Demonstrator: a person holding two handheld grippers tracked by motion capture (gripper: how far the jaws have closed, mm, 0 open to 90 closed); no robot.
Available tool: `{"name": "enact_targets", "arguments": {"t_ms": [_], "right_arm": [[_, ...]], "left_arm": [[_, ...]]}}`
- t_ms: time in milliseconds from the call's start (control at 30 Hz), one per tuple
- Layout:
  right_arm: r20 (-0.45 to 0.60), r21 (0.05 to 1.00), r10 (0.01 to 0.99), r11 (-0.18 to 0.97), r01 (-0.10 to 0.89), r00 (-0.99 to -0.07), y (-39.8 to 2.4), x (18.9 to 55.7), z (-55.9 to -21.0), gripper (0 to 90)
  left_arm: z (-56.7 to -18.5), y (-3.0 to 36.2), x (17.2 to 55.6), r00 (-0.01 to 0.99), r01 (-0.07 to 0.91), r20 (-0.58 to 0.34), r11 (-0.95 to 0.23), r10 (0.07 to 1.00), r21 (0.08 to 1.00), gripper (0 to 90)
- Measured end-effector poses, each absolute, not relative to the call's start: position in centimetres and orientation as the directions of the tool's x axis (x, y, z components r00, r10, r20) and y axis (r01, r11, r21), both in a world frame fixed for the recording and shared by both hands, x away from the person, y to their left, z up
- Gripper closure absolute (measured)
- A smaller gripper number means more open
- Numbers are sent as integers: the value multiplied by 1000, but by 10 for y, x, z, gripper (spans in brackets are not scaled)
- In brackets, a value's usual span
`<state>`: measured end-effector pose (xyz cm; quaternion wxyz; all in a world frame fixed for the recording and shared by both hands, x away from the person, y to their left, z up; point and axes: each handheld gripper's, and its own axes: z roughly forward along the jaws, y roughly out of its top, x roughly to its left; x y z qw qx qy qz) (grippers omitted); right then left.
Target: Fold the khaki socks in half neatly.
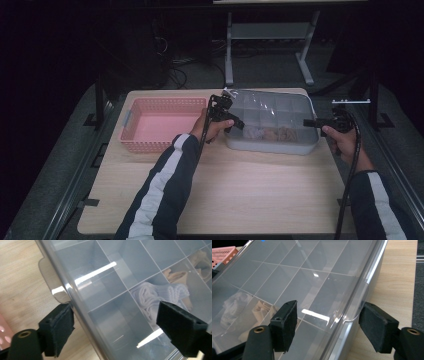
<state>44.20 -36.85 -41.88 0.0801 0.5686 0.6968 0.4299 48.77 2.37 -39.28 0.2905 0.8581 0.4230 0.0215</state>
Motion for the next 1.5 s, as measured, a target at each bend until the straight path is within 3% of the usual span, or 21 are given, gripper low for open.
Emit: {"name": "enact_targets", "arguments": {"t_ms": [333,433,500,567,633,1067,1167,1400,1500], "right_arm": [[395,693,862,-53,719,-317,-372,440,-416,332],[410,699,853,-66,712,-323,-377,437,-416,338],[412,702,855,-77,708,-316,-379,433,-415,338],[446,690,838,-96,718,-316,-381,429,-416,332],[442,687,831,-72,723,-337,-380,424,-418,324],[393,709,850,-37,705,-351,-371,424,-415,336],[393,701,855,-41,712,-338,-370,427,-417,330],[416,690,842,-47,722,-342,-371,425,-425,289],[387,701,860,-39,712,-334,-373,424,-423,302]], "left_arm": [[-393,28,490,656,694,-210,-469,725,547,114],[-389,39,491,645,697,-260,-414,719,585,152],[-388,44,491,637,698,-267,-393,723,599,239],[-386,48,491,643,694,-297,-373,706,616,266],[-385,49,490,652,685,-283,-385,704,618,311],[-389,40,493,670,674,-265,-419,693,608,274],[-390,37,493,681,658,-220,-452,698,602,242],[-399,47,491,666,681,-270,-419,695,601,199],[-399,51,489,670,675,-273,-414,690,610,224]]}}
